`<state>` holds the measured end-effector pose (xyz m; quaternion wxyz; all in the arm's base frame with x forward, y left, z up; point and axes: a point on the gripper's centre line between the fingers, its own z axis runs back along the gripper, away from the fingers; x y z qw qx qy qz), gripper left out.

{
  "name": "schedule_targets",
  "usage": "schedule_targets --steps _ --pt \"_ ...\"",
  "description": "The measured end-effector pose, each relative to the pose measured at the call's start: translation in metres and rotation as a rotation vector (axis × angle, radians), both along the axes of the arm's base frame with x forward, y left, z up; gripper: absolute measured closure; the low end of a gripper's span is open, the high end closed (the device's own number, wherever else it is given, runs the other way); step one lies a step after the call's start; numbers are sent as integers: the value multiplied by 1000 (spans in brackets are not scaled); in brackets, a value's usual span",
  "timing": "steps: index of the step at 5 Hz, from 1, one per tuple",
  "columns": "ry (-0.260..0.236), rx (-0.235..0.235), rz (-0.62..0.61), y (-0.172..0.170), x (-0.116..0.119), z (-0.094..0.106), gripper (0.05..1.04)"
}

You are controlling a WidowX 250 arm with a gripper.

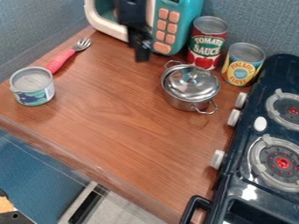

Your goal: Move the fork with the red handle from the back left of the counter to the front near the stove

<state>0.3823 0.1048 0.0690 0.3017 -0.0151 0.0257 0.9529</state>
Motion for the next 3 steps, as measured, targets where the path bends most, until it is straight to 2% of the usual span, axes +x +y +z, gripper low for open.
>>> schedule_targets --steps 1,2,3 --pt "3 -4 203 49 -16 1 83" --pt "13 -26 304 69 -27 -4 83" --pt "45 -21 408 79 -38 -18 83"
